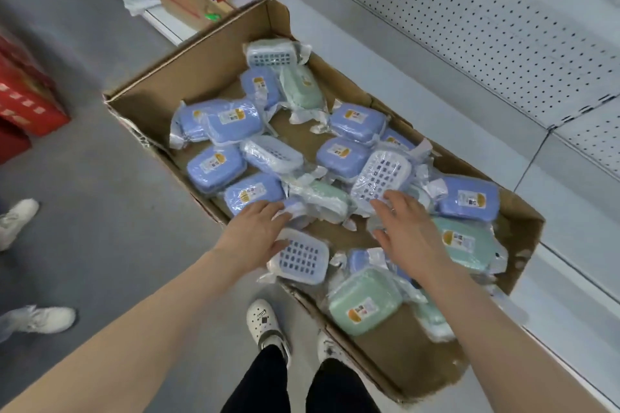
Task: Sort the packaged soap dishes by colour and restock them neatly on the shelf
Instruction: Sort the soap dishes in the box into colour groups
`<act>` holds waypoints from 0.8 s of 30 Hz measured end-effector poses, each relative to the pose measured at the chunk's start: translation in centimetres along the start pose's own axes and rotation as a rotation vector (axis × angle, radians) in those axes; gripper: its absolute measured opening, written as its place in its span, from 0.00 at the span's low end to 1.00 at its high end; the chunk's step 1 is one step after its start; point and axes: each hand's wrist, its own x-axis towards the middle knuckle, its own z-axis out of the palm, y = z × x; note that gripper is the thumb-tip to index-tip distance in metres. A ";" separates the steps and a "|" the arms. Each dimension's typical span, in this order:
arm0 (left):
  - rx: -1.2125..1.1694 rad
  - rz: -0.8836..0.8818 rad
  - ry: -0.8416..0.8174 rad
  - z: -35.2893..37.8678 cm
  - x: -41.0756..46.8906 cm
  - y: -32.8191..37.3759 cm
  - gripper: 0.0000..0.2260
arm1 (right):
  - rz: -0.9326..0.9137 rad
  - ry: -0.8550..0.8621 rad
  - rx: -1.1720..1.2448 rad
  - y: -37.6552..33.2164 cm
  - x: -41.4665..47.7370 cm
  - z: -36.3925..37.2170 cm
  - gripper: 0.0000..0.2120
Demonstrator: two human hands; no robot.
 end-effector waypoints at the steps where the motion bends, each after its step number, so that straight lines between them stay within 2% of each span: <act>1: -0.007 0.017 0.000 -0.2 0.4 -0.3 0.25 | 0.007 0.007 -0.006 -0.2 0.1 -0.2 0.25; 7: 0.003 0.091 0.027 -2.3 3.2 -2.0 0.17 | -0.001 0.037 -0.004 -1.1 2.5 -0.9 0.23; 12: 0.037 0.097 0.100 -4.8 6.3 -5.0 0.16 | -0.015 0.075 -0.013 -1.7 6.7 -1.6 0.23; 17: 0.032 0.085 0.122 -6.7 11.7 -11.0 0.21 | 0.005 0.094 -0.022 -2.0 12.3 -0.7 0.24; 24: 0.063 0.134 0.151 -8.5 21.5 -21.6 0.27 | 0.168 0.074 0.070 -4.6 24.5 1.7 0.27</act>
